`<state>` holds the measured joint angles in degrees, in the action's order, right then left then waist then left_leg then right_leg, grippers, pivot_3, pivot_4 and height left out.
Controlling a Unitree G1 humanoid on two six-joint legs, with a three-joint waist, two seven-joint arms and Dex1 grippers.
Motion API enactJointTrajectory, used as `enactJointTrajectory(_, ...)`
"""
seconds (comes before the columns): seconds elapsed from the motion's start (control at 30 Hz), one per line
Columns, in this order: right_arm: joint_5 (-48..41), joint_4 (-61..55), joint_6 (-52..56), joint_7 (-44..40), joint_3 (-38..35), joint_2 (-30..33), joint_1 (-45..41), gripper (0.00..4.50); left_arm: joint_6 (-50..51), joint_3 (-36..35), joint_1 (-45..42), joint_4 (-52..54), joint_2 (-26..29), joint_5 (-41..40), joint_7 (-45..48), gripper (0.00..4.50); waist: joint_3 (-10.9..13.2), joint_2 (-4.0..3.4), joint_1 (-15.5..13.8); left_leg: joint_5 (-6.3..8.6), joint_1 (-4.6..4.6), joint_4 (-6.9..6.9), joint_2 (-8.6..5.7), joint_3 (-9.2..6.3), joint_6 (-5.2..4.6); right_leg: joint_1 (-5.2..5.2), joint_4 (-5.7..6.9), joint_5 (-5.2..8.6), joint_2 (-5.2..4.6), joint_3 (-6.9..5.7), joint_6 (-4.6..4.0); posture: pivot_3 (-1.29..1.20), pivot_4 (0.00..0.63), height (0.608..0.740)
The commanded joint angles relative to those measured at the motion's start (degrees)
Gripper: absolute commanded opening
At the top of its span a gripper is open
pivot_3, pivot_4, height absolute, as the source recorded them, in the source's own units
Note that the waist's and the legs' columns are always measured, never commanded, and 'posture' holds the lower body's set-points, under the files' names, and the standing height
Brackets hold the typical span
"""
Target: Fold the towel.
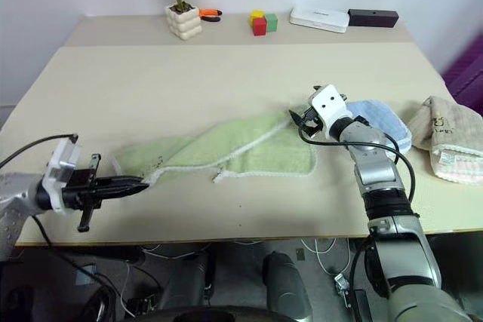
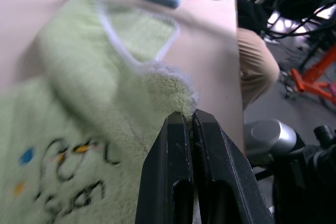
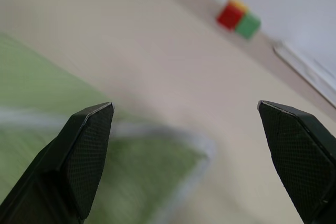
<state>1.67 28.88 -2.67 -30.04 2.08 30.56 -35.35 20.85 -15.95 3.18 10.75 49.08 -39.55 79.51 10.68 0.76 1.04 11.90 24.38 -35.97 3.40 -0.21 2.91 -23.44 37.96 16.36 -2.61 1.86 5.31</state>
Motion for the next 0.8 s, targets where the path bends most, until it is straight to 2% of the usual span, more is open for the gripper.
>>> enactJointTrajectory(0.03, 1.6, 5.6, -2.1, -0.4, -0.1, 1.7, -5.0, 4.50, -1.9, -2.9, 3.1, 2.9, -0.9, 0.3, -1.7, 0.02, 0.0, -0.01, 0.0, 0.00, 0.00, 0.00, -0.01, 0.01, 0.00, 0.00, 0.00, 0.00, 0.00, 0.02, 0.00, 0.00, 0.150, 0.740)
enactJointTrajectory(0.23, 1.0, 10.5, -8.2, -7.8, 0.1, 4.9, -8.2, 4.50, -3.5, -3.2, 5.5, 4.5, -2.3, 1.0, -4.1, 0.02, 0.0, -0.01, -0.1, 0.00, 0.00, 0.04, -0.01, 0.03, 0.00, -0.01, -0.02, 0.00, 0.00, 0.03, 0.00, 0.00, 0.150, 0.740)
enactJointTrajectory(0.4, -4.2, 3.6, -13.7, -21.3, -0.6, 10.0, -4.6, 4.50, -5.7, -2.7, 5.0, 3.8, -2.8, 2.7, -5.6, 0.02, 0.0, -0.03, -0.1, 0.00, 0.00, 0.04, -0.01, 0.05, 0.00, 0.00, -0.02, -0.01, -0.01, 0.04, 0.01, 0.00, 0.150, 0.740)
enactJointTrajectory(0.47, -2.6, 2.3, -16.9, -23.1, 0.5, 12.6, -3.3, 4.50, -5.4, -2.6, 4.2, 3.2, -3.0, 2.1, -5.6, 0.02, 0.0, -0.03, -0.1, 0.00, -0.02, 0.04, -0.01, 0.05, 0.00, 0.00, -0.02, -0.01, 0.01, 0.05, 0.02, 0.00, 0.150, 0.740)
enactJointTrajectory(0.6, 5.4, 4.8, -25.2, -20.6, 4.1, 15.5, -3.8, 4.50, -6.0, -2.0, 3.1, 1.6, -2.9, 2.5, -4.7, 0.02, 0.0, -0.03, 0.0, 0.00, -0.03, 0.01, -0.01, 0.07, 0.00, 0.01, -0.02, 0.00, 0.01, 0.05, 0.01, 0.00, 0.150, 0.740)
enactJointTrajectory(0.7, 15.9, 7.0, -32.0, -11.8, 7.9, 15.9, -6.6, 4.50, -6.1, -1.4, 2.1, 0.9, -3.1, 2.5, -4.4, 0.02, 0.0, -0.04, 0.2, 0.00, -0.04, 0.03, -0.01, 0.08, 0.00, -0.02, -0.02, 0.00, 0.02, 0.05, 0.00, 0.00, 0.150, 0.740)
enactJointTrajectory(0.8, 20.8, 9.4, -35.1, -8.5, 10.9, 15.6, -8.4, 4.50, -6.2, -1.2, 2.0, 0.6, -3.0, 2.5, -4.1, 0.02, 0.0, -0.05, 0.2, 0.00, -0.03, 0.07, -0.01, 0.14, 0.00, -0.09, 0.00, 0.00, 0.03, 0.13, 0.00, 0.00, 0.150, 0.740)
